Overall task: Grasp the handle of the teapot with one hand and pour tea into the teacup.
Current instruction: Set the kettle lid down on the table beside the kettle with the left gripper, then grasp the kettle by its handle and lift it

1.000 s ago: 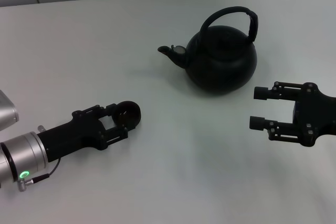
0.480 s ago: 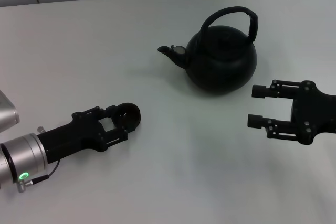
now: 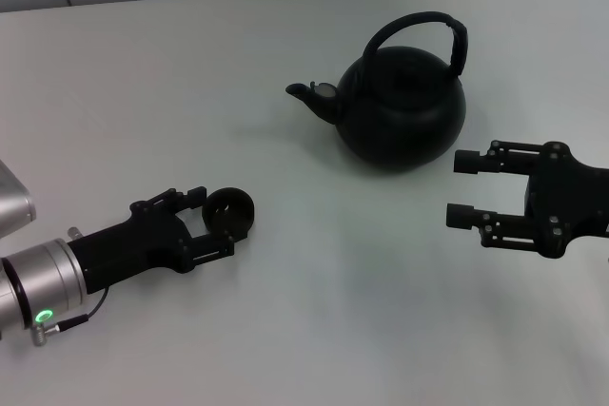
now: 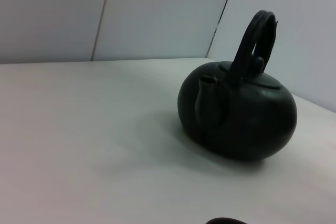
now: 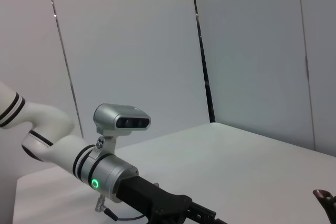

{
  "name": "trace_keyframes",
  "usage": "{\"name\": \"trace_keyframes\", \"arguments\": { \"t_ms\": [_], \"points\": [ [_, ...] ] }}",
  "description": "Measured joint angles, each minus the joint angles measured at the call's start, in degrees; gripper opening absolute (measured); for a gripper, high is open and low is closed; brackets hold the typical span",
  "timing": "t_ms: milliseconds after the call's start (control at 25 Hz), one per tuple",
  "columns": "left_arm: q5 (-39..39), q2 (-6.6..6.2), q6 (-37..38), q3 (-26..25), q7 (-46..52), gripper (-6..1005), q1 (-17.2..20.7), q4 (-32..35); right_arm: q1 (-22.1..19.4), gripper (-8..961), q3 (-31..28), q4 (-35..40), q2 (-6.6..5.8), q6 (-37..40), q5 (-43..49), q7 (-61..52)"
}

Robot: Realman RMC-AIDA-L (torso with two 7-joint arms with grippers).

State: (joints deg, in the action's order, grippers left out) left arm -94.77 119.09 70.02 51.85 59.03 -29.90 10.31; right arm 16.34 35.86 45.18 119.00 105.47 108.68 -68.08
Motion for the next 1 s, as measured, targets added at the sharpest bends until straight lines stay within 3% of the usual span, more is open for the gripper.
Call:
{"name": "trace_keyframes", "arguments": {
  "t_ms": [720,760,840,880,1000],
  "points": [
    [0.03,-0.43,4.98,-0.14,1.35,866,2.04,4.76,0.01,659,-0.03,0.00,0.00,-0.56,-0.05,-0.04],
    [0.06,-0.50,9.63,-0.18,1.15,865,4.25,8.61,0.01,660,-0.06,0.00,0.00,-0.64,-0.06,-0.04],
    [0.06,-0.50,9.63,-0.18,1.15,865,4.25,8.61,0.01,660,-0.09,0.00,0.00,-0.94,-0.05,-0.04],
    [0.06,-0.69,14.36,-0.17,0.51,865,5.96,11.81,0.00,660,-0.09,0.00,0.00,-1.19,-0.06,-0.04],
    [0.06,-0.69,14.36,-0.17,0.51,865,5.96,11.81,0.00,660,-0.10,0.00,0.00,-2.83,-0.05,-0.04]
  ]
}}
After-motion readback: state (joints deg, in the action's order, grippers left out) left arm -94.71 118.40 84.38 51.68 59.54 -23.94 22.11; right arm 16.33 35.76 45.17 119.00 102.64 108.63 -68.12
